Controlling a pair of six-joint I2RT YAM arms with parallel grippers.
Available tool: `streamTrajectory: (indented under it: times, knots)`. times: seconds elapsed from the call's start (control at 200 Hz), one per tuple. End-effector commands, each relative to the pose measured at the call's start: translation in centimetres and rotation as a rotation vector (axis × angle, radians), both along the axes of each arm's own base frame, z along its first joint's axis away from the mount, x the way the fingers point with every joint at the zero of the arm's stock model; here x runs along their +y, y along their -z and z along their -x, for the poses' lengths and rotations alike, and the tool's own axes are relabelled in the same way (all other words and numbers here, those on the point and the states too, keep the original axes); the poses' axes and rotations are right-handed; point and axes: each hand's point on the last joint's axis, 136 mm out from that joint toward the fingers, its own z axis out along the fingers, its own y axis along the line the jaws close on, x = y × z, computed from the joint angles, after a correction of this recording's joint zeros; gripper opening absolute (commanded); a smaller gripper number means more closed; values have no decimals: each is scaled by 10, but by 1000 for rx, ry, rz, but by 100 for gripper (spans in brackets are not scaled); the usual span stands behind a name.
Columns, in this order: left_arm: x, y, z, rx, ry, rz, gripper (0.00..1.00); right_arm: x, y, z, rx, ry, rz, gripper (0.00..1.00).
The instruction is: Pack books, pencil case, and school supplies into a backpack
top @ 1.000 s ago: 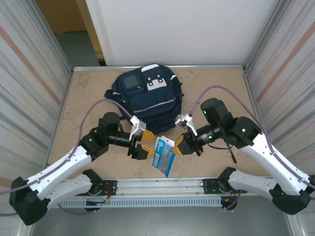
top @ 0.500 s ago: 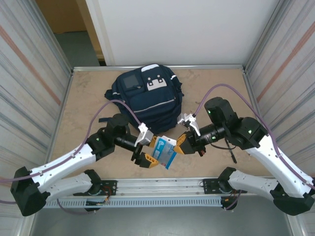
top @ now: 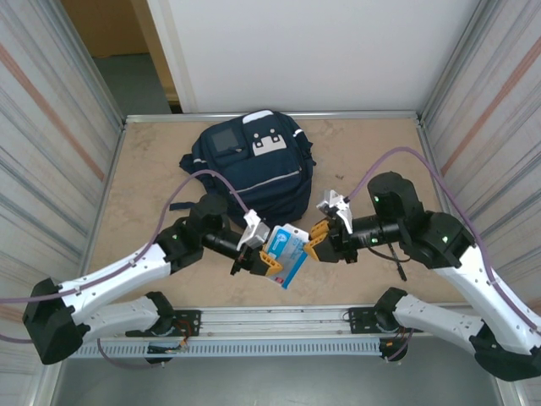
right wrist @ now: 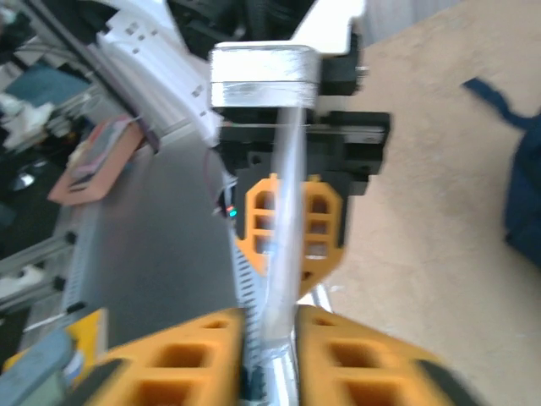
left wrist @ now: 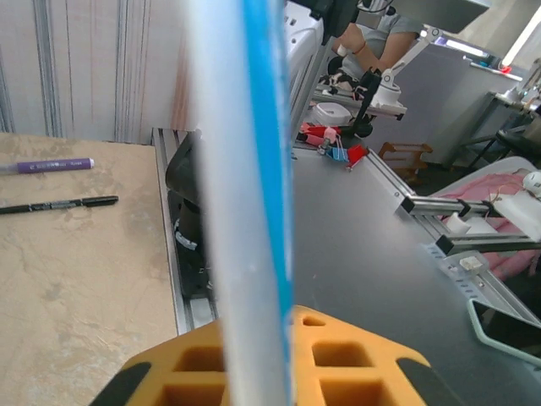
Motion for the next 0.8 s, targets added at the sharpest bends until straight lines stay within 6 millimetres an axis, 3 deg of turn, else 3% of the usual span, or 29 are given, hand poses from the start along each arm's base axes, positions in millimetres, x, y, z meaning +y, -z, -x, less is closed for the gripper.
streamTrajectory:
  times: [0.0, 0.05, 0.1, 0.291, 0.536, 0.691, 0.797]
  knots:
    - [6, -28, -2, -77, -37, 86, 4, -8, -7, -26, -91, 161, -40, 45]
    - [7, -33, -11, -84, -101, 108, 1, -10, -8, -27, -107, 184, -72, 55]
    - [9, -41, -17, -80, -149, 130, 0, -9, -9, -26, -120, 183, -126, 58]
    - [6, -52, -29, -22, -217, 134, 0, 5, -15, -26, -96, 170, -361, 61]
    - [-10, -48, -40, 130, -208, 123, 0, 13, -21, -35, -173, 221, -401, 65]
    - [-18, -48, -38, 156, -191, 117, 0, 18, -25, -38, -147, 219, -435, 65]
    - [-17, -50, -40, 154, -206, 135, 0, 19, -27, -34, -122, 197, -414, 55]
